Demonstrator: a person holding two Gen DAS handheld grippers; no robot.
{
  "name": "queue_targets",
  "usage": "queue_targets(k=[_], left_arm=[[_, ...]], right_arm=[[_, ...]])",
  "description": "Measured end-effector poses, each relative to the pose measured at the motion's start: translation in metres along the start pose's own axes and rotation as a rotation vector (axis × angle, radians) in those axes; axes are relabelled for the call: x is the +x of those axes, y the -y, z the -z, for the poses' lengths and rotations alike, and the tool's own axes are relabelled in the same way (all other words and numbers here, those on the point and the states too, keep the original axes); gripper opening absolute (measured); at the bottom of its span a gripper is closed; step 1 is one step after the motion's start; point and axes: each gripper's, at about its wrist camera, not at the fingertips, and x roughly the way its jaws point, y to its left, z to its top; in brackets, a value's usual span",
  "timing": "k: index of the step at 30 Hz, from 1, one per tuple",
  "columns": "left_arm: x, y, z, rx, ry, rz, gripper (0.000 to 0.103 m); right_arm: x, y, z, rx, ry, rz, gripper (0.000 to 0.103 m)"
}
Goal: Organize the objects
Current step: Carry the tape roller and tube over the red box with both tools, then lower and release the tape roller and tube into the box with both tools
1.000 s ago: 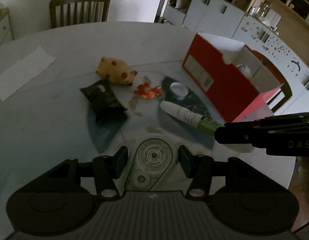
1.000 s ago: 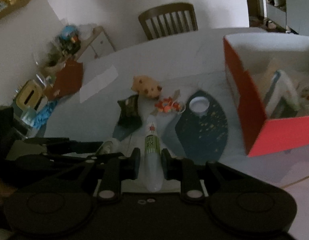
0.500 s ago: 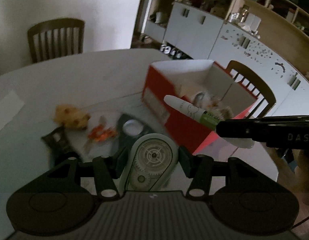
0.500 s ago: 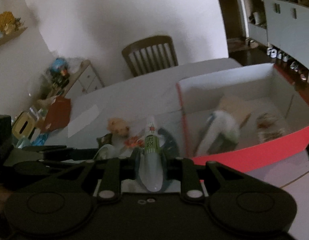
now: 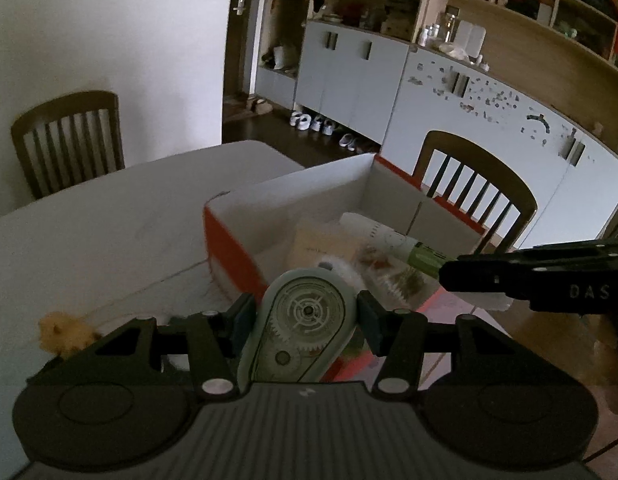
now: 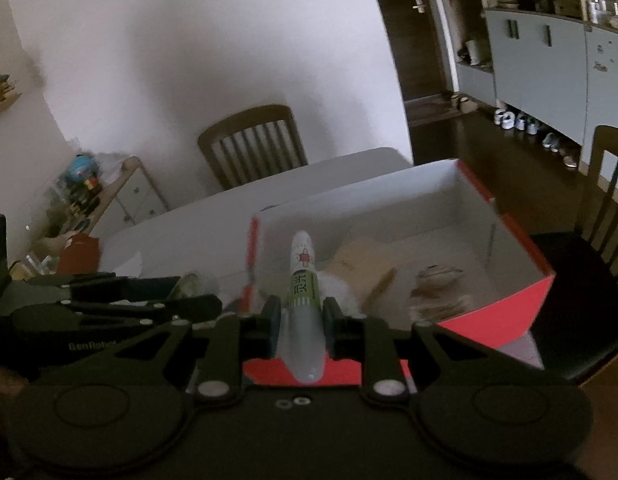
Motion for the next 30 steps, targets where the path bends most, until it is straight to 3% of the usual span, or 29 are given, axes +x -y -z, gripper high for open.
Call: queue_targets(k=[14, 30], left_arm=[[0.067, 0.043, -0.046, 0.110, -0.025, -0.011, 0.054], [0.145, 0.050, -0.068, 0.124, -0.147, -0.073, 0.054]], right_arm=[[0.011, 0.068, -0.019, 0.020, 0.002, 0.074, 0.021], [0.070, 0.093, -0.024, -0.025, -0.089, 0.140, 0.021]])
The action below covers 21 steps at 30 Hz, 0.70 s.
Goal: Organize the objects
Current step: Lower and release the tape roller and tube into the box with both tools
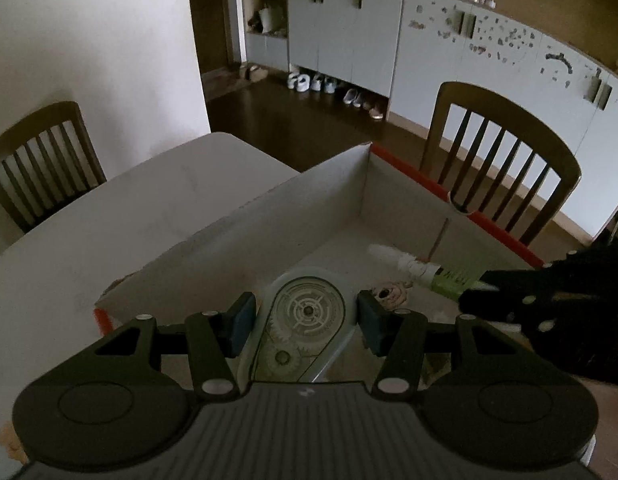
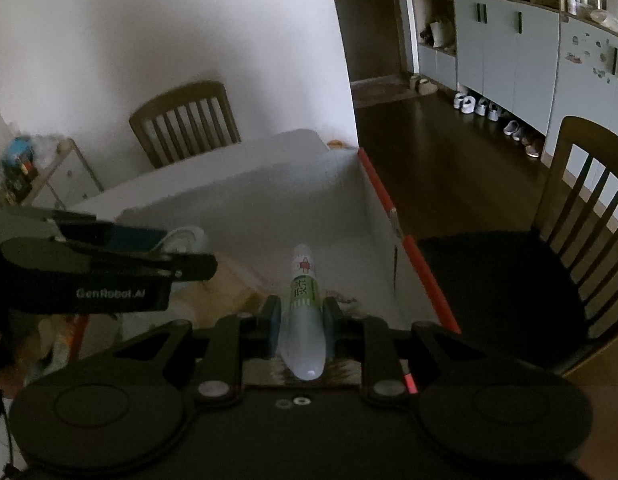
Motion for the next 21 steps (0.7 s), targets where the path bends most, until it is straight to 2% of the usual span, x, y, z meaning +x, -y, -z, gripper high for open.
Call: queue_targets(k=[6, 18, 21], left_arm=[[0.014, 0.006, -0.004, 0.017, -0.015, 0.000, 0.054], [0.041, 0.000, 0.000, -0.010, -0.085, 0.010, 0.054], [0.044, -0.001, -0.001, -0.011, -0.093, 0.015, 0.054]], right_arm=[[0.021, -0.008, 0.010, -0.060, -0.051, 0.030, 0.021], [0.037, -0.032, 0.019, -0.243, -0.074, 0.070, 0.021], [0.038, -0.033, 0.020, -0.257, -0.078, 0.070, 0.021]])
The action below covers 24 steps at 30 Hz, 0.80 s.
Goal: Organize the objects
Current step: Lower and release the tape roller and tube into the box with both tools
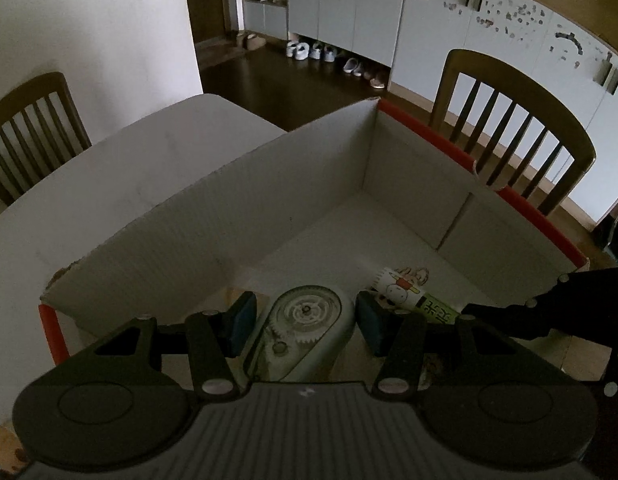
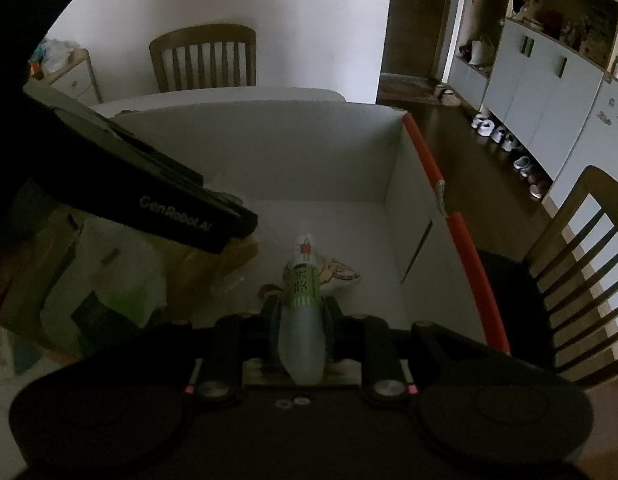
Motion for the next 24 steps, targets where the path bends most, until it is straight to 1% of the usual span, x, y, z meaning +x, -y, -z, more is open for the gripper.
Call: queue_targets(k=[3, 4, 6, 7, 8, 12, 13, 14, 16, 17, 24], left_arm=[[0.001, 0.000, 0.001, 0.002, -0.005, 0.000, 0.055], [0.001, 0.000, 0.002, 0.002, -0.007, -0.003, 0.056], [0.002, 0.000, 0.003, -0.001, -0.010, -0.006, 0.064], [0.002, 0.000, 0.004, -0.004, -0.008, -0.004, 0.065], [0.001, -0.001, 0.005, -0.012, -0.006, 0.000, 0.066], [-0.003, -0.005, 0.010, -0.033, -0.001, -0.003, 0.066], [-0.005, -0.005, 0.010, -0.037, 0.002, -0.005, 0.066], [-0.006, -0.006, 0.011, -0.041, 0.006, -0.004, 0.066], [-0.011, -0.007, 0.014, -0.051, 0.010, -0.007, 0.071], [-0.013, -0.008, 0.014, -0.054, 0.015, -0.009, 0.074], [-0.034, -0.009, 0.018, -0.082, 0.064, -0.012, 0.074]], right_arm=[[-0.001, 0.001, 0.001, 0.000, -0.001, -0.007, 0.022], [-0.001, 0.002, 0.001, 0.001, -0.001, -0.008, 0.024], [-0.003, 0.003, 0.001, 0.002, 0.001, -0.011, 0.027], [-0.004, 0.005, 0.001, 0.003, 0.002, -0.014, 0.029], [-0.004, 0.006, 0.001, 0.005, 0.002, -0.018, 0.032], [-0.009, 0.010, 0.002, 0.014, 0.011, -0.034, 0.037], [-0.010, 0.010, 0.002, 0.016, 0.013, -0.039, 0.040], [-0.012, 0.010, 0.002, 0.017, 0.015, -0.044, 0.045], [-0.016, 0.011, 0.001, 0.022, 0.024, -0.050, 0.051], [-0.018, 0.011, 0.001, 0.026, 0.027, -0.054, 0.051], [-0.031, 0.019, 0.001, 0.047, 0.042, -0.069, 0.052]])
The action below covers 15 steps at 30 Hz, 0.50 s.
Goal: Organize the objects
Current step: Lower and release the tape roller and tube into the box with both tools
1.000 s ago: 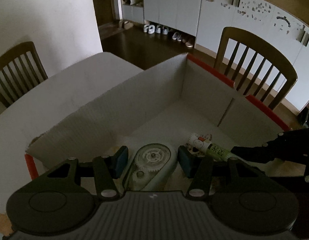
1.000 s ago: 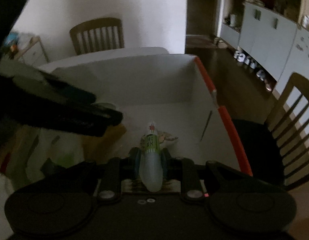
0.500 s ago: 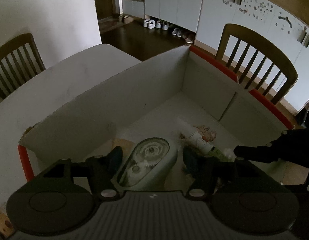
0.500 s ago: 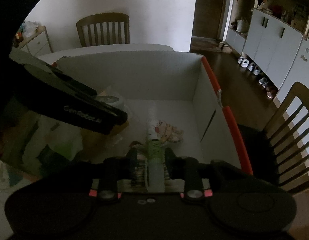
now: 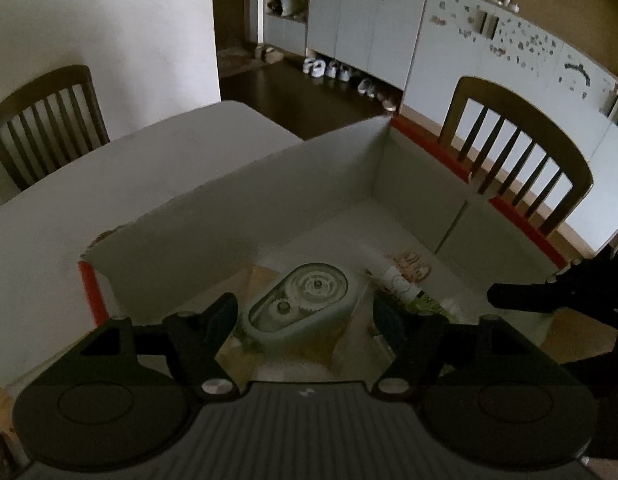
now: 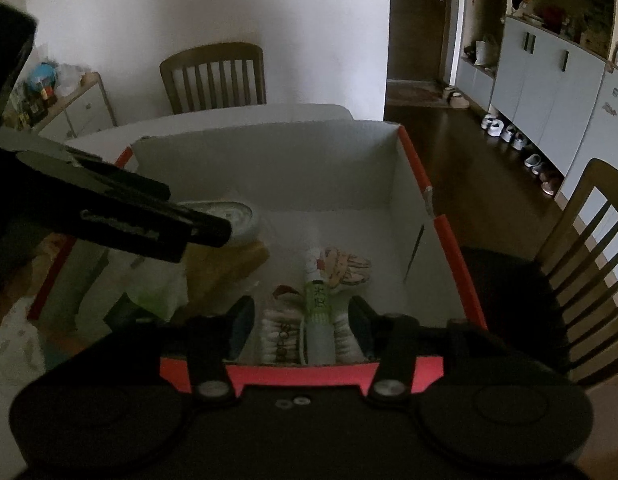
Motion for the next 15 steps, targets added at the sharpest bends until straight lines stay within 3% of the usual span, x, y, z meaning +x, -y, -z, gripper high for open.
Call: queue_targets(k=[4, 15], left_arm=[[-0.014, -0.001, 0.004, -0.005, 0.025, 0.004, 0.074], [-0.066, 0.000, 0.025, -0.023, 0.100, 0.009, 0.074]], right_arm=[[-0.011, 0.000, 0.000, 0.006, 0.020, -0.005, 0.058], [-0.041, -0.011, -0.005, 0.004, 0.067, -0.033, 0.062]])
